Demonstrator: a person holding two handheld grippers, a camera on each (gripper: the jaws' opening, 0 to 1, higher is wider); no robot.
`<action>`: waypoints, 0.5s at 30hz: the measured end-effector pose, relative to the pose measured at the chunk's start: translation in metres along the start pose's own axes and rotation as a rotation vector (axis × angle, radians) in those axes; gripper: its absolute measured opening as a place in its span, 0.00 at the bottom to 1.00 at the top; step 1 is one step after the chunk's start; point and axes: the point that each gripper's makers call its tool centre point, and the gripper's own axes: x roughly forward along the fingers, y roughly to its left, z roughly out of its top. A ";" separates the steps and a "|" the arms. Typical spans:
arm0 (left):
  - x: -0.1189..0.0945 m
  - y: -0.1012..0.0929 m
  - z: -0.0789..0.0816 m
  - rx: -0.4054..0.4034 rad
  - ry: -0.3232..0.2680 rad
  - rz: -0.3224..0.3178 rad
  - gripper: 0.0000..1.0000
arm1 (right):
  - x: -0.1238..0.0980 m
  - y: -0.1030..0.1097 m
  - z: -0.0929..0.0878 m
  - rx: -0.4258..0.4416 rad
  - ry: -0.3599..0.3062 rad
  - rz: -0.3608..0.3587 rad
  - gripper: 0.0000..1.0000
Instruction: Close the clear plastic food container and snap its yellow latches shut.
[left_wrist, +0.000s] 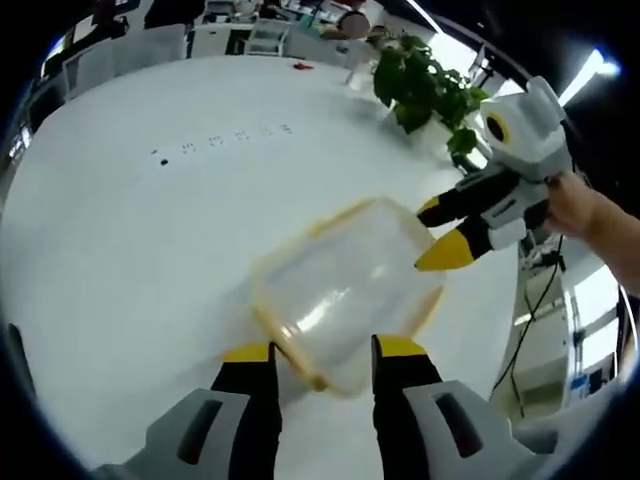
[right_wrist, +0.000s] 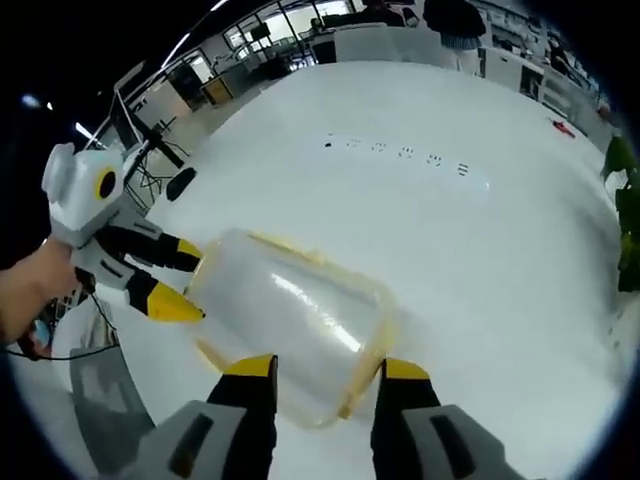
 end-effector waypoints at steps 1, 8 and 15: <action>-0.001 0.001 -0.001 0.005 0.004 -0.003 0.32 | 0.001 0.001 -0.001 0.005 -0.001 -0.002 0.35; -0.004 0.002 -0.003 0.023 0.002 -0.010 0.33 | 0.000 0.008 -0.005 0.061 -0.005 -0.038 0.36; -0.005 0.003 -0.005 0.028 -0.010 -0.016 0.33 | 0.000 0.007 -0.006 0.074 -0.011 -0.058 0.36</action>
